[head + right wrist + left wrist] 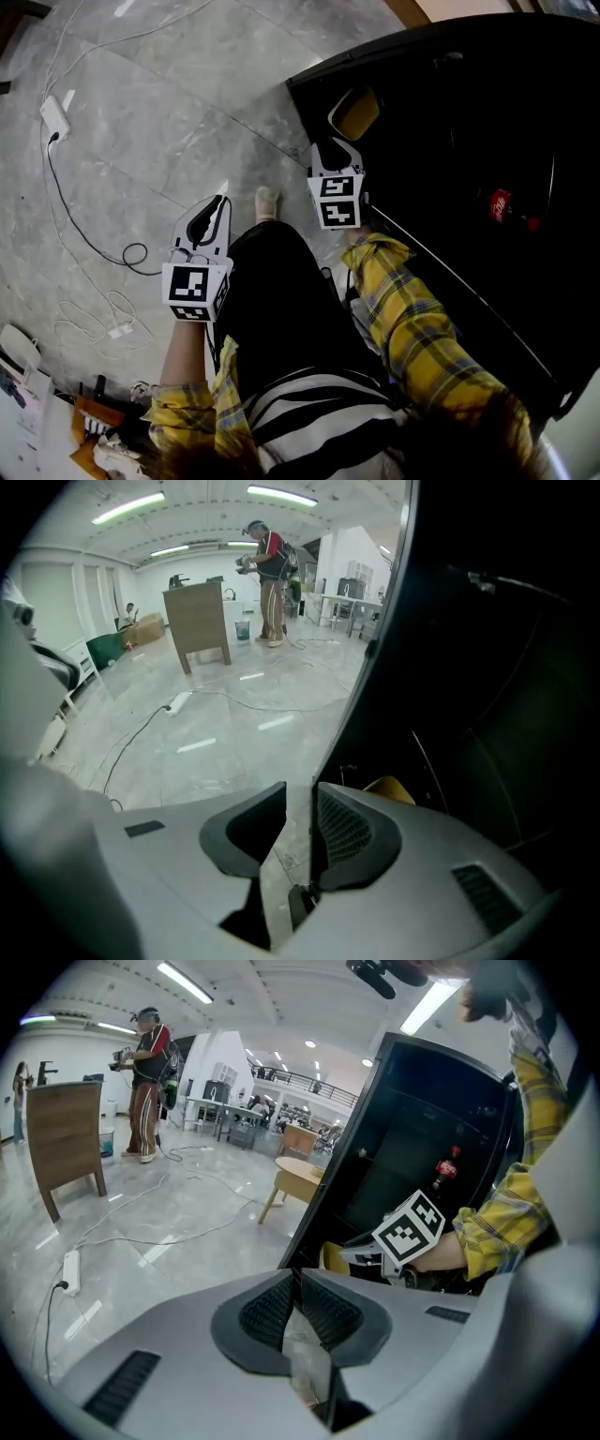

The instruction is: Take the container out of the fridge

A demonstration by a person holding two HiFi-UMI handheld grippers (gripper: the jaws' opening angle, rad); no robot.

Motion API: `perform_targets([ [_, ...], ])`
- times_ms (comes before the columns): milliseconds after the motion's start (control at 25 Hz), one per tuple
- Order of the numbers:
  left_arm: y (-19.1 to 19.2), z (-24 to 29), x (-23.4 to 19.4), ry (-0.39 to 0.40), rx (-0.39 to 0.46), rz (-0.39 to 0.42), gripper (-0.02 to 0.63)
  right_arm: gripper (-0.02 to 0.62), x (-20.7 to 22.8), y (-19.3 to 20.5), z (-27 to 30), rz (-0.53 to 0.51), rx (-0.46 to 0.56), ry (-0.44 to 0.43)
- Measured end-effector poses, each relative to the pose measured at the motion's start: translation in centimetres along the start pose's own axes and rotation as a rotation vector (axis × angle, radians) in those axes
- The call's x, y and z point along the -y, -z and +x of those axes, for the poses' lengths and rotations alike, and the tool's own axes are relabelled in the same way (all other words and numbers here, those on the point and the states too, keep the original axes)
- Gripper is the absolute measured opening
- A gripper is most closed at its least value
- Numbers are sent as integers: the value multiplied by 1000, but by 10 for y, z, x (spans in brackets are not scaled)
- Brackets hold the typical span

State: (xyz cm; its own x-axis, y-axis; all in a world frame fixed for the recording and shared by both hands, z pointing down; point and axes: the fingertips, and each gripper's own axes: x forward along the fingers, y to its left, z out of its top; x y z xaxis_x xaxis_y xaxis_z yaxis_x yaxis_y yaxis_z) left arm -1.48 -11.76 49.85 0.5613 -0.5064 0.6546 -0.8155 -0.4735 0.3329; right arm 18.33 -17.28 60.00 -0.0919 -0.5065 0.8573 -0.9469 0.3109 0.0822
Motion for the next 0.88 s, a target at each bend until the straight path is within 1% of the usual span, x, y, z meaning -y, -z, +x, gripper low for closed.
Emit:
perform_targets([
  [160, 13, 22, -2, 11, -33, 5, 40, 98, 19, 24, 31, 34, -59, 42],
  [280, 22, 36, -5, 20, -58, 5, 40, 100, 34, 38, 51, 31, -93, 74],
  [480, 42, 59, -15, 16, -103, 23, 40, 101, 50, 55, 77, 35, -138, 101],
  [640, 53, 76, -19, 10, -119, 6, 41, 104, 56, 68, 97, 23, -175, 102],
  [880, 59, 104, -21, 24, -126, -3, 40, 107, 60, 82, 120, 35, -205, 103],
])
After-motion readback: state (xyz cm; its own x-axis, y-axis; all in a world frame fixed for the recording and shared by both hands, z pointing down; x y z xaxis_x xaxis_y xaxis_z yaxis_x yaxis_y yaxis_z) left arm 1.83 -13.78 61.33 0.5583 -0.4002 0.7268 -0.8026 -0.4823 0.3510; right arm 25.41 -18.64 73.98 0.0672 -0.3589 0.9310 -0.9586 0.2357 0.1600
